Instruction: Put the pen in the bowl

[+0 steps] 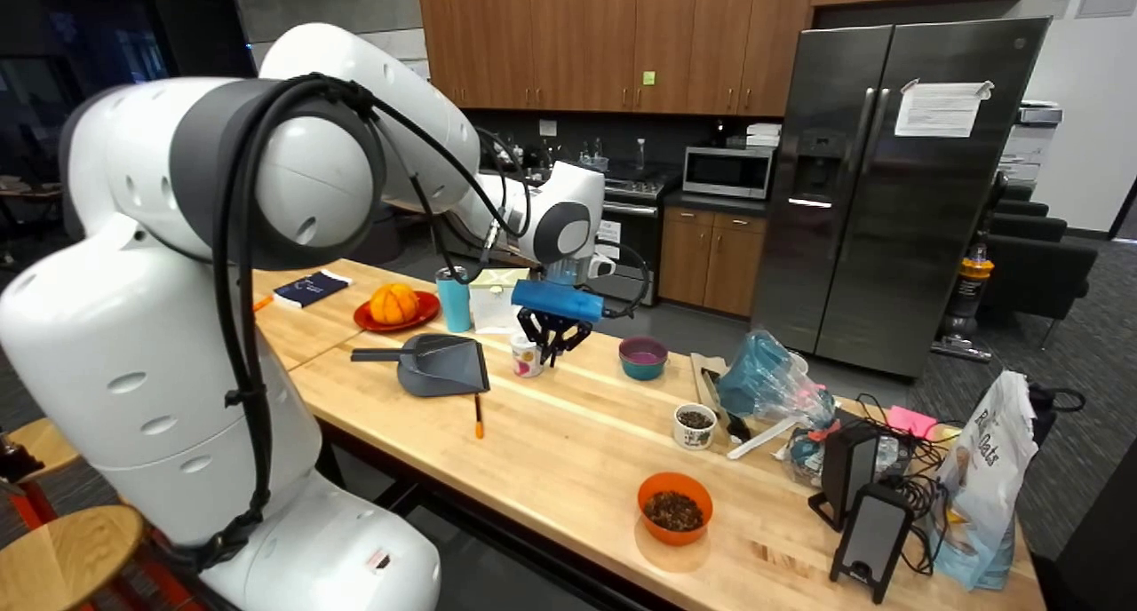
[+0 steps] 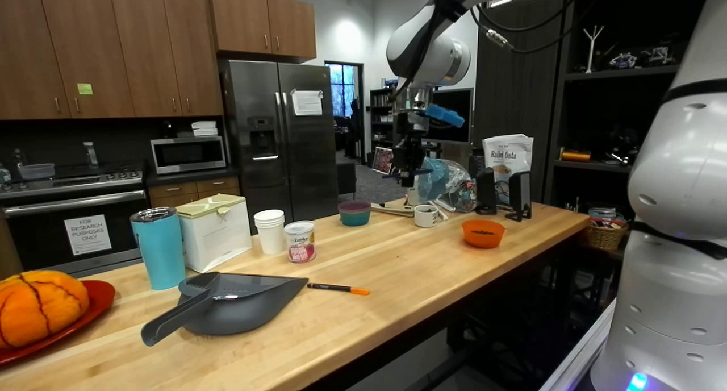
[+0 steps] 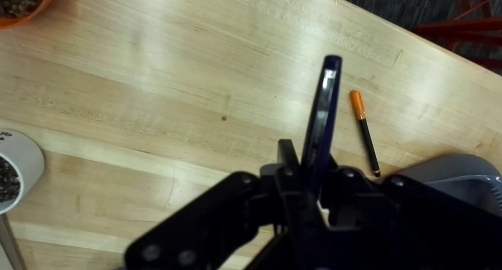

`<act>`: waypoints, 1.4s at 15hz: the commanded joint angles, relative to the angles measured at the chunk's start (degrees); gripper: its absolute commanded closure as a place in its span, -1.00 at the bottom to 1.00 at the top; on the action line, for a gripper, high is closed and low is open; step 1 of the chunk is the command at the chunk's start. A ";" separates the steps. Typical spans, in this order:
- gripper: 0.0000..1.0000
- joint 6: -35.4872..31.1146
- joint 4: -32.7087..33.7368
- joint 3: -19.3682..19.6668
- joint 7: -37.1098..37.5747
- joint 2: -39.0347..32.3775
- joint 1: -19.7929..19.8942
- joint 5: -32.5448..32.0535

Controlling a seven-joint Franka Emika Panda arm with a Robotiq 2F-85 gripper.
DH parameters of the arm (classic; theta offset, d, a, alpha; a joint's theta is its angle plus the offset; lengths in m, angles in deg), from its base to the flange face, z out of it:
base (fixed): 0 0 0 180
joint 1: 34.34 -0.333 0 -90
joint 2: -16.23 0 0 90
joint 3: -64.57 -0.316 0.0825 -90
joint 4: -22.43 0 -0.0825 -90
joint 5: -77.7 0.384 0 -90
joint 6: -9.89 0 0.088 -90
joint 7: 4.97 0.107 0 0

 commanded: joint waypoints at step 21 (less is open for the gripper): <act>0.93 8.37 18.37 3.40 4.42 -15.82 7.38 5.92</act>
